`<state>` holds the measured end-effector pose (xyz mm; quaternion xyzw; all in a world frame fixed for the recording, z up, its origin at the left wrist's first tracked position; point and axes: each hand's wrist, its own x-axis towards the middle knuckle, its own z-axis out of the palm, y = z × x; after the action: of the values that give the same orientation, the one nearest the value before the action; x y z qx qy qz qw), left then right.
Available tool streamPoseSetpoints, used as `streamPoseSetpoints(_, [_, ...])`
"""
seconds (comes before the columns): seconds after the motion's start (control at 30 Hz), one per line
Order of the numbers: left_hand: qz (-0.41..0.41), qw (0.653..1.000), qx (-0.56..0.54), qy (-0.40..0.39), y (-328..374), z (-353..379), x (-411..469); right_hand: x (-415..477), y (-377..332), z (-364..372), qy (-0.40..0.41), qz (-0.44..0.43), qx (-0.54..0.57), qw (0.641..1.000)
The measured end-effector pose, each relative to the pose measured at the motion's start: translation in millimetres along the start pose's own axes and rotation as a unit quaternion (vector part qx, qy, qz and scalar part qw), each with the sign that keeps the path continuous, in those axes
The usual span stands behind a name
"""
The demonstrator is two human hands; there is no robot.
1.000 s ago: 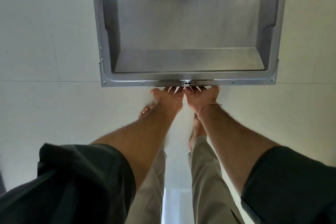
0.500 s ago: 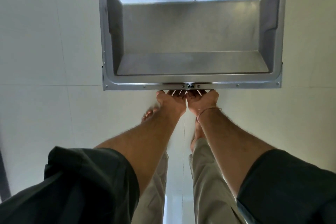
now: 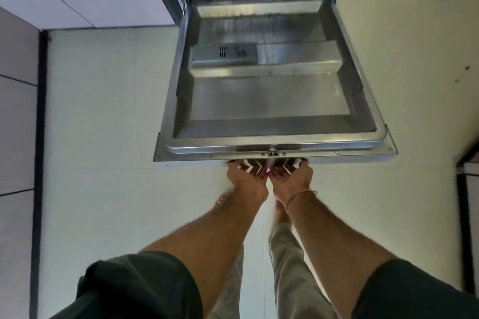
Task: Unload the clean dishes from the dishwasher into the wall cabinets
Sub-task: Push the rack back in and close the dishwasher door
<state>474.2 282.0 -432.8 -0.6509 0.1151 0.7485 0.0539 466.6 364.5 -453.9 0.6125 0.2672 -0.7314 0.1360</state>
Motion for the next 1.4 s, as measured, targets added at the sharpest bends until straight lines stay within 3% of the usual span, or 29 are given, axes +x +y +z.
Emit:
streamPoseSetpoints(0.47, [0.138,0.968,0.181,-0.105,62,104,-141,-155,-81,114,-0.049,-0.164,-0.144,0.975])
streamPoseSetpoints(0.73, [0.275,0.889,0.346,-0.121,119,178,-184,-193,-137,192,-0.06,-0.278,-0.246,0.927])
streamPoseSetpoints(0.9, [0.359,0.841,0.395,-0.084,146,238,-203,-209,-175,241,-0.062,-0.38,-0.306,0.871])
streamPoseSetpoints(0.97, [0.423,0.799,0.424,-0.056,158,261,-209,-209,-192,261,-0.047,-0.435,-0.35,0.828])
streamPoseSetpoints(1.03, [0.518,0.709,0.477,-0.035,174,281,-210,-216,-211,280,-0.02,-0.495,-0.424,0.758])
streamPoseSetpoints(1.1, [0.601,0.608,0.519,-0.023,188,299,-214,-222,-231,298,0.018,-0.593,-0.507,0.625])
streamPoseSetpoints(1.17, [0.648,0.542,0.535,-0.015,199,317,-222,-229,-249,317,0.033,-0.701,-0.523,0.483])
streamPoseSetpoints(1.2, [0.664,0.52,0.538,-0.015,204,324,-226,-230,-255,326,0.033,-0.739,-0.52,0.428])
streamPoseSetpoints(1.27, [0.678,0.487,0.55,-0.021,209,338,-229,-225,-265,337,0.011,-0.774,-0.526,0.352])
streamPoseSetpoints(1.37, [0.665,0.499,0.553,-0.043,211,351,-231,-211,-271,337,-0.029,-0.769,-0.578,0.271])
streamPoseSetpoints(1.4, [0.668,0.487,0.561,-0.041,213,356,-232,-207,-274,338,-0.026,-0.762,-0.598,0.249])
